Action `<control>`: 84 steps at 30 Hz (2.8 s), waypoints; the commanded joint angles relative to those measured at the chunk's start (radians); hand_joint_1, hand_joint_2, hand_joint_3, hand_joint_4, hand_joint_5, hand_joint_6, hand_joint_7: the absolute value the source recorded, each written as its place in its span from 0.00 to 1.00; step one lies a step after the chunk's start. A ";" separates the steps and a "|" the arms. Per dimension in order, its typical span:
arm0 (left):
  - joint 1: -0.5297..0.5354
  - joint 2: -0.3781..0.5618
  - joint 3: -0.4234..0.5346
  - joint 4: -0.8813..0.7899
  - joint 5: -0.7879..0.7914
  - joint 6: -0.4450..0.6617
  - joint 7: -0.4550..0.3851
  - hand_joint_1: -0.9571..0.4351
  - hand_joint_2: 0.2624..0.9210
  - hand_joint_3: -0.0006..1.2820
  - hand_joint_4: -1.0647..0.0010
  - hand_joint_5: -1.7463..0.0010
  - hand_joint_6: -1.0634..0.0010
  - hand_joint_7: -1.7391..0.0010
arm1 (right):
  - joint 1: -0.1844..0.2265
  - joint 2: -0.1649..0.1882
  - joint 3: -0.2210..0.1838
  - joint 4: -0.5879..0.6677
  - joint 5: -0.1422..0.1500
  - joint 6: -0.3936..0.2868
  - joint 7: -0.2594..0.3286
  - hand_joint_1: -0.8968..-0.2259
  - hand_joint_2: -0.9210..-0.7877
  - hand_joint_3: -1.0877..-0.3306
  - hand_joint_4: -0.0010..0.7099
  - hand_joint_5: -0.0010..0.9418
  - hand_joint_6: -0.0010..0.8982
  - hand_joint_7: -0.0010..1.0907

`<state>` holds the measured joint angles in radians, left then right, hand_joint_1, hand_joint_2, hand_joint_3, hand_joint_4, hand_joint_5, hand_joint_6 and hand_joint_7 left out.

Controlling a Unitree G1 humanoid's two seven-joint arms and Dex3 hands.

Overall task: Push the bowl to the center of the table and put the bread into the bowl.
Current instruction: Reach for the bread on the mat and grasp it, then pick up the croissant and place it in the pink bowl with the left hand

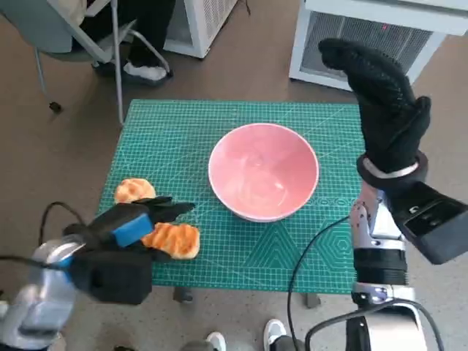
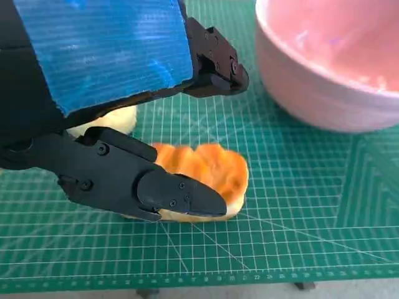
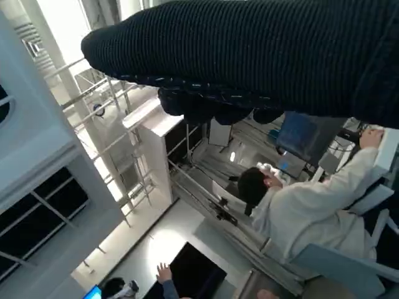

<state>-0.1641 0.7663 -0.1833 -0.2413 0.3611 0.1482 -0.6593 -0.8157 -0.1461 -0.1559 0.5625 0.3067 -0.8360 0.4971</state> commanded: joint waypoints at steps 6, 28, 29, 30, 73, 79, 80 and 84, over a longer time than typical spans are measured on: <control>-0.008 -0.034 -0.054 0.040 0.068 0.054 -0.001 0.46 0.94 0.00 0.64 0.98 0.57 0.96 | 0.031 -0.004 0.006 -0.008 -0.014 0.012 -0.010 0.52 0.00 0.38 0.35 0.06 0.00 0.59; 0.048 -0.032 -0.036 0.037 0.079 -0.026 0.052 0.68 0.61 0.46 0.41 0.20 0.47 0.29 | 0.031 0.002 0.008 0.002 -0.018 0.004 -0.023 0.53 0.00 0.38 0.34 0.08 0.00 0.57; 0.046 -0.029 -0.030 0.031 0.075 -0.027 0.048 0.68 0.63 0.43 0.39 0.23 0.48 0.27 | 0.031 0.002 0.008 0.003 -0.018 0.004 -0.023 0.53 0.00 0.38 0.34 0.08 0.00 0.57; 0.042 -0.026 -0.021 0.021 0.068 -0.028 0.043 0.68 0.64 0.42 0.38 0.25 0.48 0.27 | 0.032 0.002 0.009 0.003 -0.019 0.003 -0.024 0.53 0.00 0.38 0.34 0.08 0.00 0.57; -0.672 -0.284 -0.060 0.204 0.054 -0.194 0.207 0.69 0.99 0.06 0.31 0.38 0.45 0.28 | 0.050 0.000 0.016 -0.031 -0.016 0.012 -0.025 0.55 0.00 0.35 0.29 0.12 0.00 0.53; -0.744 -0.334 -0.134 0.332 0.120 -0.202 0.215 0.69 1.00 0.05 0.30 0.41 0.45 0.26 | 0.058 -0.002 0.015 -0.042 -0.016 0.014 -0.027 0.55 0.00 0.34 0.28 0.13 0.00 0.52; -0.752 -0.342 -0.145 0.348 0.132 -0.197 0.217 0.69 1.00 0.05 0.30 0.42 0.44 0.26 | 0.059 -0.002 0.015 -0.044 -0.017 0.014 -0.028 0.55 0.00 0.34 0.28 0.13 0.00 0.52; -0.776 -0.380 -0.173 0.416 0.151 -0.181 0.211 0.69 1.00 0.05 0.30 0.42 0.44 0.26 | 0.063 -0.004 0.015 -0.050 -0.022 0.014 -0.035 0.55 0.00 0.34 0.28 0.14 0.00 0.52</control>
<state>-0.9088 0.4098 -0.3354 0.1333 0.4942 -0.0416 -0.4459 -0.7754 -0.1467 -0.1443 0.5177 0.3056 -0.8317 0.4710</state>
